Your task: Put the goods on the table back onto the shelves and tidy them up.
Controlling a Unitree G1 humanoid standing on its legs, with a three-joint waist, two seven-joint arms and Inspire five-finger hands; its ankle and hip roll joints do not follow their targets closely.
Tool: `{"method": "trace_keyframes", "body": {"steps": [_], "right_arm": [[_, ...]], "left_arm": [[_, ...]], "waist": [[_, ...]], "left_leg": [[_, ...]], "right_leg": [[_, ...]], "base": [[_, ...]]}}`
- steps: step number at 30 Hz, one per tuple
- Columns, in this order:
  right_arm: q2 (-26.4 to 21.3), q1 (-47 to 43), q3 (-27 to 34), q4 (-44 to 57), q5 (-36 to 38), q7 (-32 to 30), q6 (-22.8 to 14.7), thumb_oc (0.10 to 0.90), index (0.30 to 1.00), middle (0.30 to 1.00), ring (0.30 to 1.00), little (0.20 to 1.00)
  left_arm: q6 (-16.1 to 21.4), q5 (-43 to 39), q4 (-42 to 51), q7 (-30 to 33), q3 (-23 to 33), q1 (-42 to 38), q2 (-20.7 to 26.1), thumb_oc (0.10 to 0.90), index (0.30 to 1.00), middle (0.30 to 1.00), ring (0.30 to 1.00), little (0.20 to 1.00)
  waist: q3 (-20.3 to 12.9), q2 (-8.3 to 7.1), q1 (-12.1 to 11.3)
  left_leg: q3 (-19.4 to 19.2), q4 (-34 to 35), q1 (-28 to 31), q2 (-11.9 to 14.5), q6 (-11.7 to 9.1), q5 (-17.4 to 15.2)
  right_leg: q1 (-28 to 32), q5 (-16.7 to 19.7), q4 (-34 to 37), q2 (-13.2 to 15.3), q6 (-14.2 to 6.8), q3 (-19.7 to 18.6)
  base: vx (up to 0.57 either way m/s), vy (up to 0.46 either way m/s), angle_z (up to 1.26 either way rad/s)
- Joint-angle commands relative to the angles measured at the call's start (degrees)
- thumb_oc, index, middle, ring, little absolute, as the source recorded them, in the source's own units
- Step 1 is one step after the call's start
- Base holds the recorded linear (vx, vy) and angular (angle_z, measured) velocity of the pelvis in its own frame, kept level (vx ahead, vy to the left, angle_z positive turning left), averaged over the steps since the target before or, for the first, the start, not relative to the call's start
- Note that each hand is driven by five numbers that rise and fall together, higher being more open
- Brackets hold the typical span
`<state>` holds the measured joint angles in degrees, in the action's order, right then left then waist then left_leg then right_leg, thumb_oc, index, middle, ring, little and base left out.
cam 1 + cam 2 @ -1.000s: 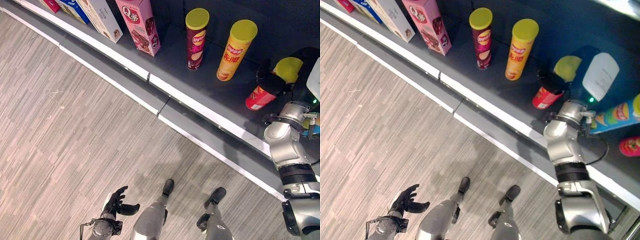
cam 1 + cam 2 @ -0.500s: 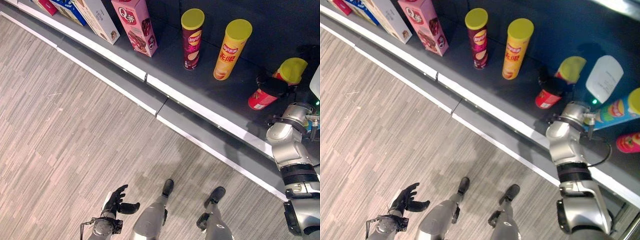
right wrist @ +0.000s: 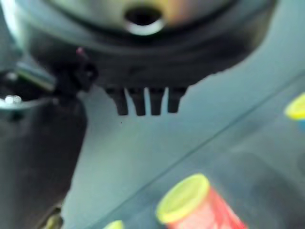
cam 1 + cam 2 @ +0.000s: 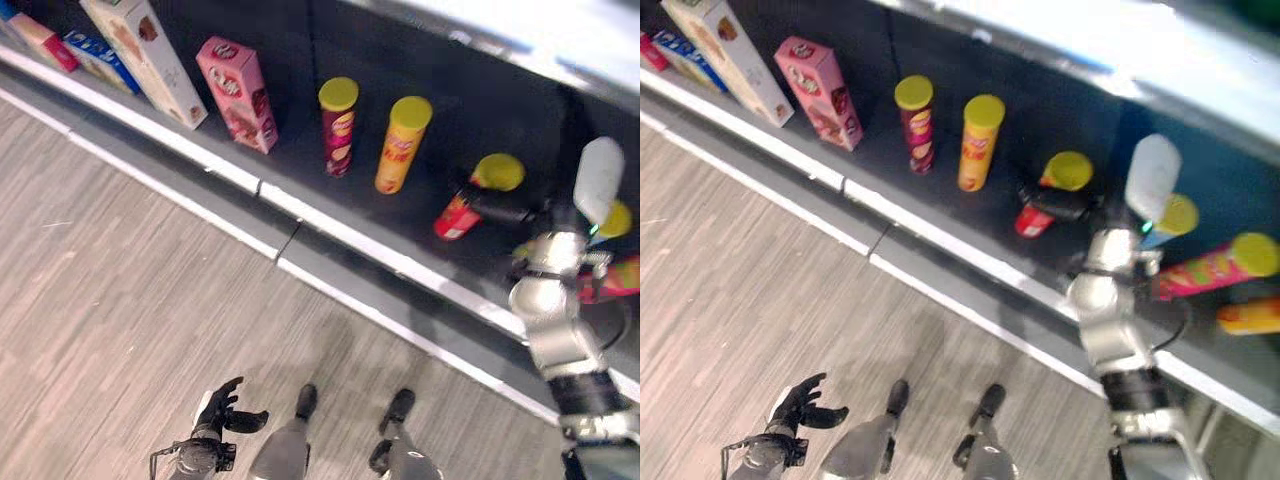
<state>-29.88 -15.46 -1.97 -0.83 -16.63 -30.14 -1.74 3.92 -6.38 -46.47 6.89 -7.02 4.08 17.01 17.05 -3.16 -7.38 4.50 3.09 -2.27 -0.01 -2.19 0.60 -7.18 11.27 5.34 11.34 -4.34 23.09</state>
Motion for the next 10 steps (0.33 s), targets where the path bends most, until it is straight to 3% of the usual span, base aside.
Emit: {"method": "trace_keyframes", "body": {"steps": [1, 3, 4, 10], "right_arm": [[-2.45, 5.44, 1.25, 3.53, 24.08, 18.36, -10.4, 0.8, 0.9, 0.9, 0.9, 0.9], [-0.6, 13.94, 0.01, 3.33, 36.37, 30.02, -10.1, 0.8, 0.9, 0.9, 0.9, 0.9], [0.27, 16.24, -0.78, 1.93, 38.05, 31.61, -10.07, 0.8, 0.9, 0.9, 0.9, 0.9], [1.99, 26.05, -3.55, -5.6, 34.45, 37.13, -6.53, 0.8, 0.9, 0.9, 0.9, 0.9]], "left_arm": [[0.2, 3.42, -3.13, -1.98, 1.41, 2.6, 4.95, 0.8, 0.9, 0.9, 0.9, 0.9], [0.26, 4.09, -5.17, -3.75, 3.24, 2.59, 4.9, 0.8, 0.9, 0.9, 0.9, 0.9], [0.37, 3.64, -6.04, -3.92, 3.53, 2.14, 4.5, 0.8, 0.9, 0.9, 0.9, 0.9], [1.46, 3.01, -7.09, -5.01, 4.38, 1.82, 3.58, 0.8, 0.9, 0.9, 0.9, 0.9]], "waist": [[-7.15, -1.61, 0.98], [-8.83, -2.28, 3.0], [-9.39, -2.35, 3.67], [-11.73, -1.95, 6.29]], "left_leg": [[-4.73, 1.27, -1.9, 2.38, -1.44, -1.03], [-6.56, 1.46, 0.48, 2.88, -1.83, -1.66], [-7.11, 1.53, 1.12, 3.0, -1.92, -1.8], [-9.22, 1.78, 3.96, 3.97, -2.59, -2.23]], "right_leg": [[6.04, -4.8, -1.31, 4.4, -6.94, -1.05], [6.92, -5.2, -1.63, 4.15, -6.93, -1.85], [7.18, -5.35, -1.63, 4.11, -6.91, -2.21], [8.23, -5.88, -2.01, 3.76, -6.66, -3.27]], "base": [[0.09, 0.013, -0.61], [0.07, 0.017, -0.5], [0.07, 0.006, -0.37], [0.04, -0.016, -0.23]]}}
